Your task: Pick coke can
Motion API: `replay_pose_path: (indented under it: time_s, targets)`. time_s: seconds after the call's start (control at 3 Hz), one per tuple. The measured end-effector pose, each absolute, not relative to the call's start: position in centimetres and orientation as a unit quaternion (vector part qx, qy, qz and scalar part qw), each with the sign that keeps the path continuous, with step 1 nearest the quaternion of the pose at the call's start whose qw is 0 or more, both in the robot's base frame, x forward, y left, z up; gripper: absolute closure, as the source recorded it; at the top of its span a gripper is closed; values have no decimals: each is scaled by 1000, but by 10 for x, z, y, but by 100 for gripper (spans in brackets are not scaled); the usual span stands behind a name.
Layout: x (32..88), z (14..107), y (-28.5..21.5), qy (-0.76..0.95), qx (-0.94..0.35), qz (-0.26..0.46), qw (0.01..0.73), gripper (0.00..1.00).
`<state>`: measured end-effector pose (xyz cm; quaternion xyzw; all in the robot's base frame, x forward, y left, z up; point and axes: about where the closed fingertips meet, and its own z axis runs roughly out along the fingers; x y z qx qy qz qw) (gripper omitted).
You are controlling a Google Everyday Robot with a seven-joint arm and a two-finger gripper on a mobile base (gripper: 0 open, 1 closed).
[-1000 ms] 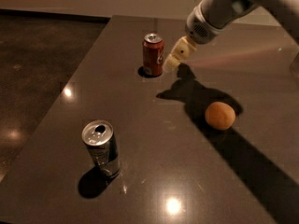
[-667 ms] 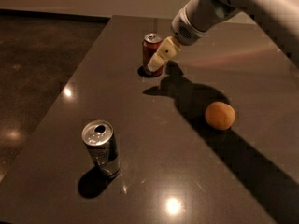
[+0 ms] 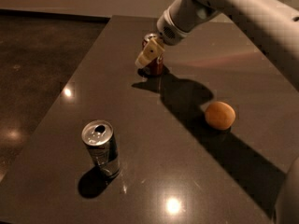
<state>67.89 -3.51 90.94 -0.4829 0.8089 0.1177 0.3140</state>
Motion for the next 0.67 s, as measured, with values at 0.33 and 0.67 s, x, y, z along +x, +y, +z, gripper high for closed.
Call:
replay_pose_path:
  time_s: [0.33, 0.67]
  targets:
    - [683, 914, -25, 806, -486, 127, 315, 41]
    - [678, 926, -24, 802, -489, 133, 318, 64]
